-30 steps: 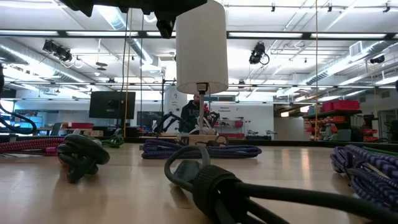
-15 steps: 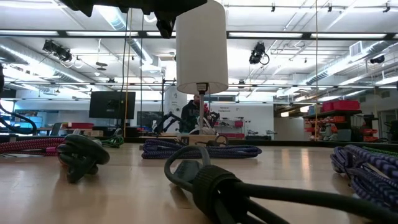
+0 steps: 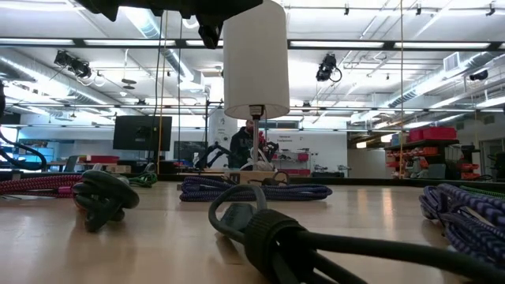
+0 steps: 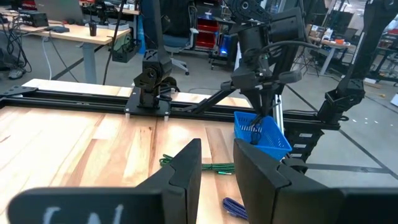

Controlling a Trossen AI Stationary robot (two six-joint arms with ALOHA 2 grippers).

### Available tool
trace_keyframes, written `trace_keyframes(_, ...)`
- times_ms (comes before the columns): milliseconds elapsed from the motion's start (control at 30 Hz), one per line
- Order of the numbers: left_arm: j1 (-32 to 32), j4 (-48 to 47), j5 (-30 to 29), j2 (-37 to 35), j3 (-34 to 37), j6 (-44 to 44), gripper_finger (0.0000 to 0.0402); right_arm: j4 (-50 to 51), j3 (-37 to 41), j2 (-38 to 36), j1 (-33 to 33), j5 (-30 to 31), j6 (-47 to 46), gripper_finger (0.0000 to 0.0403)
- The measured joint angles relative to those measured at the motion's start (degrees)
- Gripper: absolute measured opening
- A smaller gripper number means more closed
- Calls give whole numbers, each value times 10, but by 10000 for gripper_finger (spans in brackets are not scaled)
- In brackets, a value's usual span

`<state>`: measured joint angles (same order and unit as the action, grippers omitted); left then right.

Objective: Pick & Place USB Port
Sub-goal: Put the black charger cable into the blue bin, then put the black and green charger cable into the orange bin

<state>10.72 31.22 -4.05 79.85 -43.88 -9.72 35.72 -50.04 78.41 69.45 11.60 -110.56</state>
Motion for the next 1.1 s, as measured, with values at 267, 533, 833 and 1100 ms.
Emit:
trace_keyframes(267, 0, 0, 0, 0, 0, 0, 99, 20, 0, 0, 0, 0, -1, 74)
trace_keyframes(533, 0, 0, 0, 0, 0, 0, 99, 29, 0, 0, 0, 0, -11, 91)
trace_keyframes(833, 0, 0, 0, 0, 0, 0, 99, 49, 0, 0, 0, 1, -16, 115)
trace_keyframes(1100, 0, 0, -10, 0, 0, 0, 99, 81, 0, 0, -20, 135, 6, 121)
